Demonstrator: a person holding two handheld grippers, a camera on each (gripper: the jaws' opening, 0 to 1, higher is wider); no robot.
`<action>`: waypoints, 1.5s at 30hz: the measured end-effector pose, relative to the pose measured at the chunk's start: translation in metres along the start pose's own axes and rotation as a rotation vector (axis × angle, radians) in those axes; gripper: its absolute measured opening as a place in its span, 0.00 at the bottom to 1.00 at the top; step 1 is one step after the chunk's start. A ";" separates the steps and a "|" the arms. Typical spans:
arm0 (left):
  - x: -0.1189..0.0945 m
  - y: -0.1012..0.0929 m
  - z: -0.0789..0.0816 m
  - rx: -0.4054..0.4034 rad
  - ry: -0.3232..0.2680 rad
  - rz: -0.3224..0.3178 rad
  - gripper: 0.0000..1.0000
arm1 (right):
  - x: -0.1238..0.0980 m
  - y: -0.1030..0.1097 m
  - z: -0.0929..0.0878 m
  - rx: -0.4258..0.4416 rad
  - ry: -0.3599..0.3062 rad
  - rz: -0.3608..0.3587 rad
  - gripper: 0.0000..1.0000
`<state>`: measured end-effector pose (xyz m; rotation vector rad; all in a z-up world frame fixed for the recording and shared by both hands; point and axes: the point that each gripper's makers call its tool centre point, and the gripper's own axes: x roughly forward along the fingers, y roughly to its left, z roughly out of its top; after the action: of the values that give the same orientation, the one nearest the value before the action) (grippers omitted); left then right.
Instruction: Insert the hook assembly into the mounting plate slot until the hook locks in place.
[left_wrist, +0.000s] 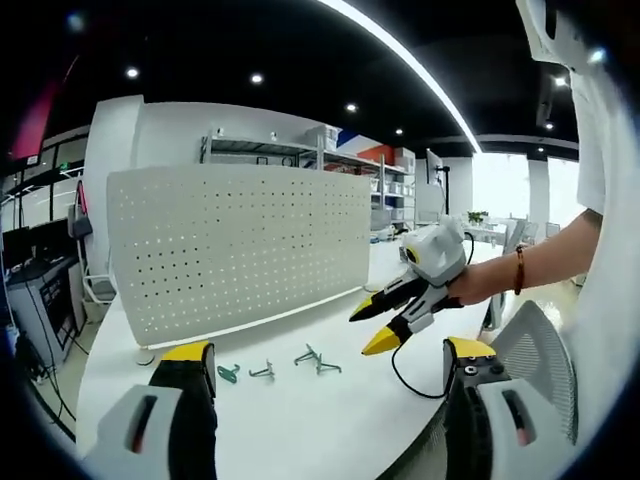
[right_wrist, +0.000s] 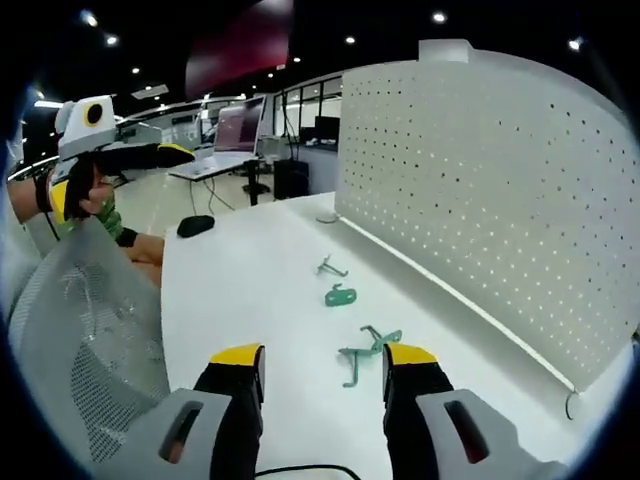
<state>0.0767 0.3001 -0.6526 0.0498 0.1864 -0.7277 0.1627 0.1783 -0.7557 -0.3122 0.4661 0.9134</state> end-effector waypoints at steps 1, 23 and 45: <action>0.000 0.000 0.000 0.001 0.002 0.001 0.97 | 0.001 0.000 -0.001 -0.002 0.006 0.005 0.47; 0.003 -0.005 -0.001 0.004 0.022 0.038 0.97 | 0.035 -0.008 -0.024 -0.120 0.141 0.101 0.40; 0.005 -0.009 -0.006 -0.017 0.014 0.072 0.96 | 0.059 -0.022 -0.041 -0.246 0.247 0.175 0.29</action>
<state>0.0737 0.2906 -0.6595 0.0453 0.2034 -0.6545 0.2005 0.1873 -0.8199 -0.6203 0.6166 1.1113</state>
